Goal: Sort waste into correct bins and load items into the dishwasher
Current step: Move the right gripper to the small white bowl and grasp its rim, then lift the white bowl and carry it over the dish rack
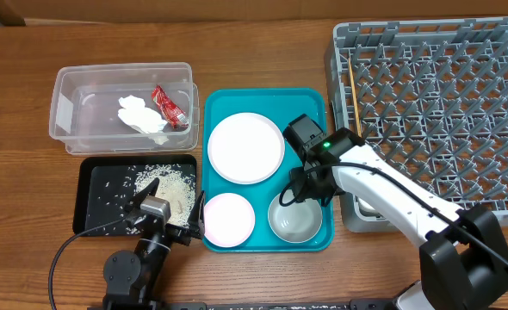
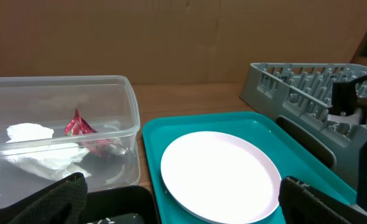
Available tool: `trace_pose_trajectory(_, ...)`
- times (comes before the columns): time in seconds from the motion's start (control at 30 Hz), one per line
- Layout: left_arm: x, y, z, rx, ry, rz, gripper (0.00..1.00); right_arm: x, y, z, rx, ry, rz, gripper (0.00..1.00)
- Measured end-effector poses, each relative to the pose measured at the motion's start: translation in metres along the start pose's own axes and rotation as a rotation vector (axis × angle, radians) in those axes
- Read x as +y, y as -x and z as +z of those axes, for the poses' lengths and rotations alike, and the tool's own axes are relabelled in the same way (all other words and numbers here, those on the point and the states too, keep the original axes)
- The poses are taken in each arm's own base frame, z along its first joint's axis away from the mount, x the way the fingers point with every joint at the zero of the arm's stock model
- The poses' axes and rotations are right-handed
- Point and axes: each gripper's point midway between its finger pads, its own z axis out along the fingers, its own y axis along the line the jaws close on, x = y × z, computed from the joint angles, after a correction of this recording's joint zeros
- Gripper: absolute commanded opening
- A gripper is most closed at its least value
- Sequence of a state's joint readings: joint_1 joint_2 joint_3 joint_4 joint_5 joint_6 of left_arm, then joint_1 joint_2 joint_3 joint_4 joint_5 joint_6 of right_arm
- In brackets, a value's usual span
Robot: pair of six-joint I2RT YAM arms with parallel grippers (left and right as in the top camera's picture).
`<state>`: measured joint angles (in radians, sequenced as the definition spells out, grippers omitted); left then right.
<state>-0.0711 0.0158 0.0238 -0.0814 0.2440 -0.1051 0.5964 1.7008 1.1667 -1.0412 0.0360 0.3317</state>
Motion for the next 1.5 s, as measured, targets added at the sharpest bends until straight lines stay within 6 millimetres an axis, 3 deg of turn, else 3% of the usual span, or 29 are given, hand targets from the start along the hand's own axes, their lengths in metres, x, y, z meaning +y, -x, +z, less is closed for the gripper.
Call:
trace_pose_trajectory(0.17, 0.0, 0.0, 0.0, 0.0, 0.0, 0.0, 1.0, -0.004, -0.014, 0.014, 0.036, -0.004, -0.034, 0.25)
trace_pose_trajectory(0.37, 0.0, 0.0, 0.0, 0.0, 0.0, 0.0, 1.0, -0.003, -0.018, 0.018, 0.047, 0.008, -0.05, 0.06)
trace_pose_trajectory(0.6, 0.0, 0.0, 0.0, 0.0, 0.0, 0.0, 1.0, 0.0, -0.016, 0.017, 0.039, 0.023, -0.045, 0.04)
trace_pose_trajectory(0.73, 0.0, 0.0, 0.0, 0.0, 0.0, 0.0, 1.0, -0.001, -0.014, 0.005, 0.011, 0.024, -0.036, 0.04)
trace_pose_trajectory(0.83, 0.0, 0.0, 0.0, 0.0, 0.0, 0.0, 1.0, -0.008, -0.006, -0.019, -0.066, 0.001, -0.009, 0.04)
trace_pose_trajectory(0.97, 0.0, 0.0, 0.0, 0.0, 0.0, 0.0, 1.0, -0.023, 0.017, -0.075, -0.291, -0.04, 0.056, 0.04)
trace_pose_trajectory(1.1, 0.0, 0.0, 0.0, 0.0, 0.0, 0.0, 1.0, -0.055, 0.039, -0.145, -0.598, -0.137, 0.161, 0.04)
trace_pose_trajectory(1.23, 0.0, 0.0, 0.0, 0.0, 0.0, 0.0, 1.0, -0.096, 0.052, -0.196, -0.826, -0.294, 0.297, 0.04)
trace_pose_trajectory(1.37, 0.0, 0.0, 0.0, 0.0, 0.0, 0.0, 1.0, -0.148, 0.053, -0.22, -0.917, -0.543, 0.442, 0.04)
trace_pose_trajectory(1.5, 0.0, 0.0, 0.0, 0.0, 0.0, 0.0, 1.0, -0.192, 0.048, -0.223, -0.889, -0.783, 0.536, 0.04)
